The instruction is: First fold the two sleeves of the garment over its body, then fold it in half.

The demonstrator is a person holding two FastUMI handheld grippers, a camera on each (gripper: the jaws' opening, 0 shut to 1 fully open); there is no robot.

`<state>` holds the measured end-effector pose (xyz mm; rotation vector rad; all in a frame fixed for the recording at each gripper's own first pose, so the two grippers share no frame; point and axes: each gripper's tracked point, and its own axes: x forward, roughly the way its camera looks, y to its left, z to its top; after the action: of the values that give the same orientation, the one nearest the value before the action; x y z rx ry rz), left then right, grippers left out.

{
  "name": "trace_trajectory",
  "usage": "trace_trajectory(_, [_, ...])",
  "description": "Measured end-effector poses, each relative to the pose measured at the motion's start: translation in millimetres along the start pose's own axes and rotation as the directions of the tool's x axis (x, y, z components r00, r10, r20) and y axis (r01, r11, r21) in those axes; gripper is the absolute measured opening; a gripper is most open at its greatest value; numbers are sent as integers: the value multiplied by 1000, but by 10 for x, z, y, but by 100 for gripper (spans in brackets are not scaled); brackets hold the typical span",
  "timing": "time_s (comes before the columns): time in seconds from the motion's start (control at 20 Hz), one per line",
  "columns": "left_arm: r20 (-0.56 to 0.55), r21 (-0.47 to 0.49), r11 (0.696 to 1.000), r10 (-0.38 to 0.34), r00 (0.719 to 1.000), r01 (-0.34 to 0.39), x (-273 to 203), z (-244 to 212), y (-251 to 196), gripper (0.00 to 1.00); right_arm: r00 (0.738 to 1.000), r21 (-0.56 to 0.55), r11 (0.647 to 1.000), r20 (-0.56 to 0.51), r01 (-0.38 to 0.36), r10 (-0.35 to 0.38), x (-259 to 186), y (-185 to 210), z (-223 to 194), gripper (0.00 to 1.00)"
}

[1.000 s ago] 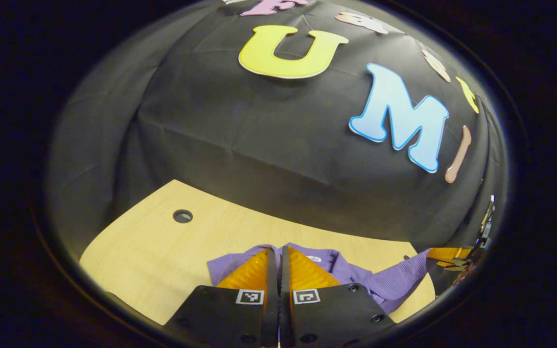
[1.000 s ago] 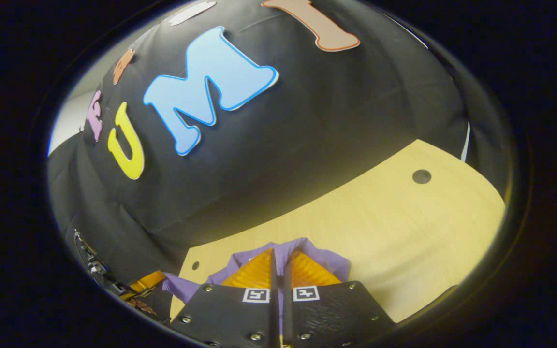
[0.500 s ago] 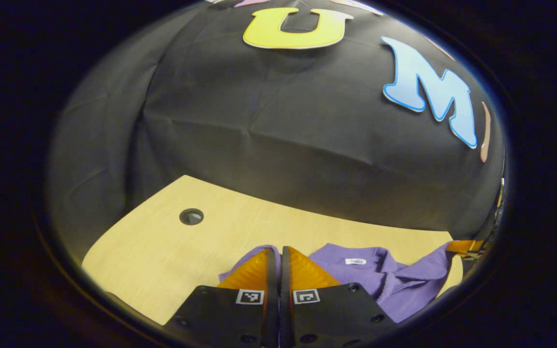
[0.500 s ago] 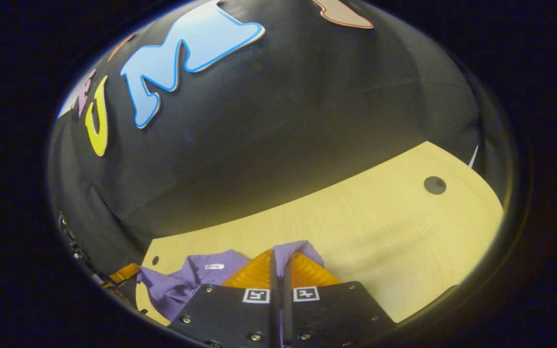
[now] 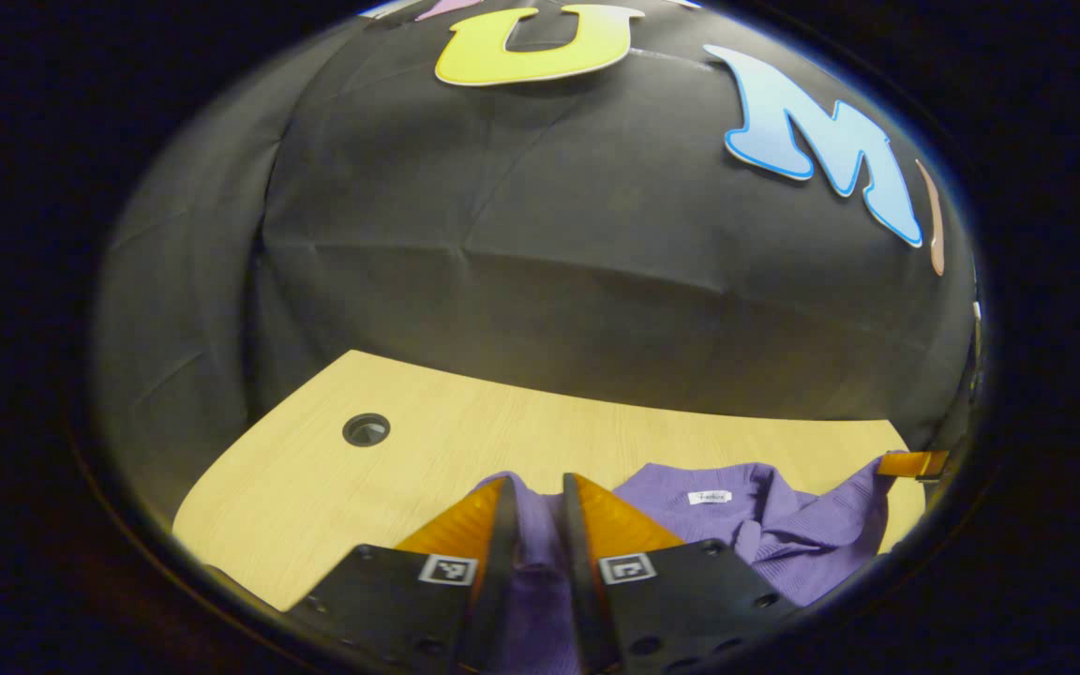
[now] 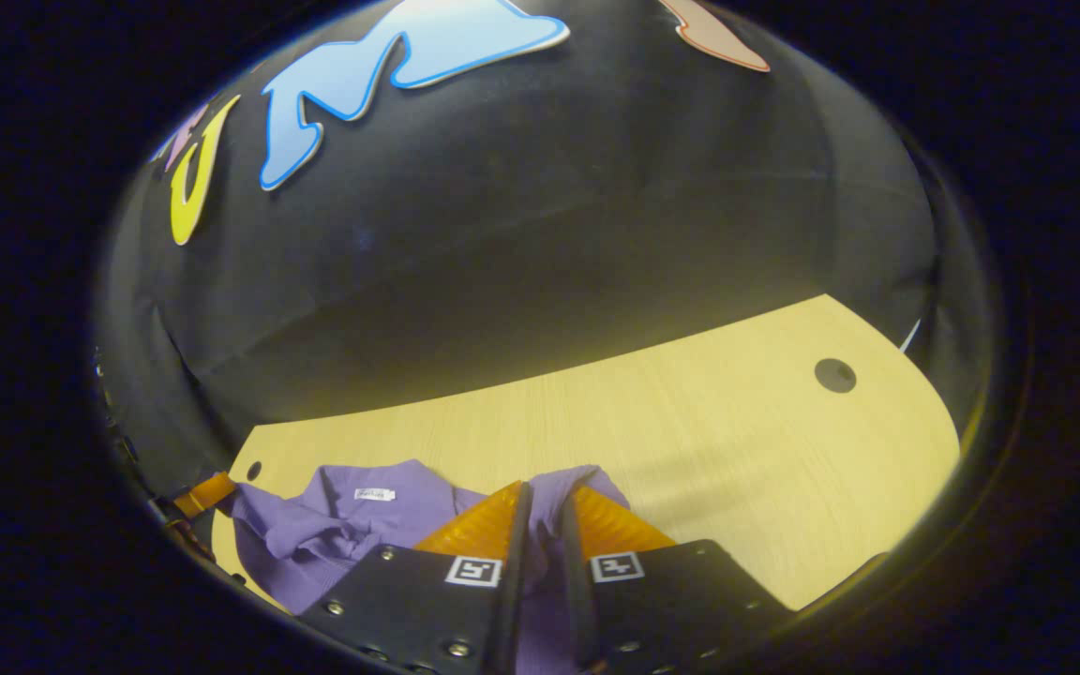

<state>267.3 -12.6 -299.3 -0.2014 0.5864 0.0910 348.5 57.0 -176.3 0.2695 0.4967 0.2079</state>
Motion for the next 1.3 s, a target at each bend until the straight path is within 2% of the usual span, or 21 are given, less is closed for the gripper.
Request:
trace_trajectory(0.05, [0, 1, 1000, 4, 1000, -4, -38, 15, 14, 41, 1000, -20, 1000, 10, 4, -4, -79, 29, 50, 35])
trace_trajectory(0.1, [6, -3, 1000, -7, 1000, 7, -83, 58, -5, 51, 1000, -33, 999, 18, 2, -1, -182, 69, 90, 39])
trace_trajectory(0.15, [15, -6, 1000, -12, 1000, 12, -143, 94, -11, 60, 1000, -45, 999, 29, 0, 1, -293, 123, 130, 54])
trace_trajectory(0.25, [42, 6, 1000, -15, 999, 15, -291, 183, -15, 71, 998, -76, 997, 64, 17, -12, -512, 197, 207, 86])
trace_trajectory(0.3, [58, 15, 1000, -22, 998, 21, -378, 237, -23, 76, 997, -92, 996, 82, 22, -14, -642, 266, 242, 86])
trace_trajectory(0.35, [76, 22, 999, -33, 997, 32, -477, 298, -37, 77, 995, -110, 994, 99, 28, -17, -780, 329, 270, 86])
trace_trajectory(0.45, [112, 39, 997, -63, 992, 59, -717, 417, -110, 87, 990, -148, 988, 138, 47, -26, -1048, 457, 307, 86])
trace_trajectory(0.6, [168, 81, 993, -99, 981, 86, -1127, 568, -181, 87, 977, -199, 977, 207, 82, -40, -1519, 686, 346, 86])
trace_trajectory(0.7, [202, 113, 988, -122, 972, 101, -1433, 654, -218, 87, 967, -221, 971, 251, 95, -37, -1855, 867, 356, 94])
trace_trajectory(0.8, [234, 131, 984, -152, 960, 124, -1759, 724, -275, 95, 953, -230, 967, 301, 113, -40, -2203, 1011, 341, 93])
trace_trajectory(0.9, [257, 143, 979, -177, 950, 144, -2034, 748, -291, 96, 940, -239, 961, 339, 136, -49, -2498, 1123, 295, 94])
trace_trajectory(1.05, [276, 159, 974, -203, 940, 164, -2356, 758, -277, 95, 922, -257, 952, 383, 170, -61, -2853, 1220, 241, 94])
trace_trajectory(1.2, [300, 177, 967, -232, 925, 185, -2704, 782, -314, 94, 903, -227, 953, 420, 199, -89, -3157, 1214, 214, 92])
trace_trajectory(1.3, [329, 192, 967, -223, 918, 166, -2984, 801, -313, 94, 888, -225, 950, 449, 219, -98, -3316, 1191, 235, 90])
